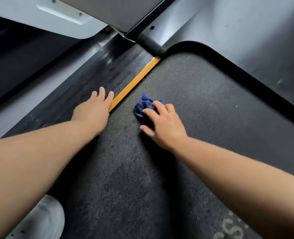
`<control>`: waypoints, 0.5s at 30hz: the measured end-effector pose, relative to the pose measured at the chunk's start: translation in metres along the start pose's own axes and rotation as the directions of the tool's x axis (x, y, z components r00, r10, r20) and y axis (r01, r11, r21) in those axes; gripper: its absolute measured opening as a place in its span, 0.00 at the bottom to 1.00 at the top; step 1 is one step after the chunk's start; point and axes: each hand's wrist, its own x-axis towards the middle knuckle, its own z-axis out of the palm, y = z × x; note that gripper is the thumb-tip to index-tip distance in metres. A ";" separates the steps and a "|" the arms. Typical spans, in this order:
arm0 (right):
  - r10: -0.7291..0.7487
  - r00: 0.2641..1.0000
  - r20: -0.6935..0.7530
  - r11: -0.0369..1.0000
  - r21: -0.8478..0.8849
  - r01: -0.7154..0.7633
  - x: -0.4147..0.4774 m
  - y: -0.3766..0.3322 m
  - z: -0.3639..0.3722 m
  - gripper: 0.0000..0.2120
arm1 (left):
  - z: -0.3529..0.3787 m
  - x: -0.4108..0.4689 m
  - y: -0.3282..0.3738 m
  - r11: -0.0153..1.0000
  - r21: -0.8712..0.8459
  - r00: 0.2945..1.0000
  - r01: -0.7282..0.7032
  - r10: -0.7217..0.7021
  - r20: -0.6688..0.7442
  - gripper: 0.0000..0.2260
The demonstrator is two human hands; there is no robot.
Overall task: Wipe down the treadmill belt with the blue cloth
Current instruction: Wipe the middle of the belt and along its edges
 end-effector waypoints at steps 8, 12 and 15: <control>0.485 0.858 -0.167 0.872 0.014 -0.490 0.051 0.063 -0.036 0.16 | -0.002 -0.001 0.001 1.000 -0.002 1.000 0.005 -0.005 0.004 0.28; 0.331 0.937 -0.114 0.939 -0.057 -0.339 0.040 0.055 -0.032 0.10 | -0.001 -0.001 0.002 1.000 0.003 1.000 0.007 -0.007 -0.007 0.29; 0.057 0.998 -0.026 0.996 0.069 -0.055 -0.001 -0.009 -0.002 0.10 | -0.001 0.000 0.001 1.000 0.003 1.000 0.003 -0.003 -0.001 0.29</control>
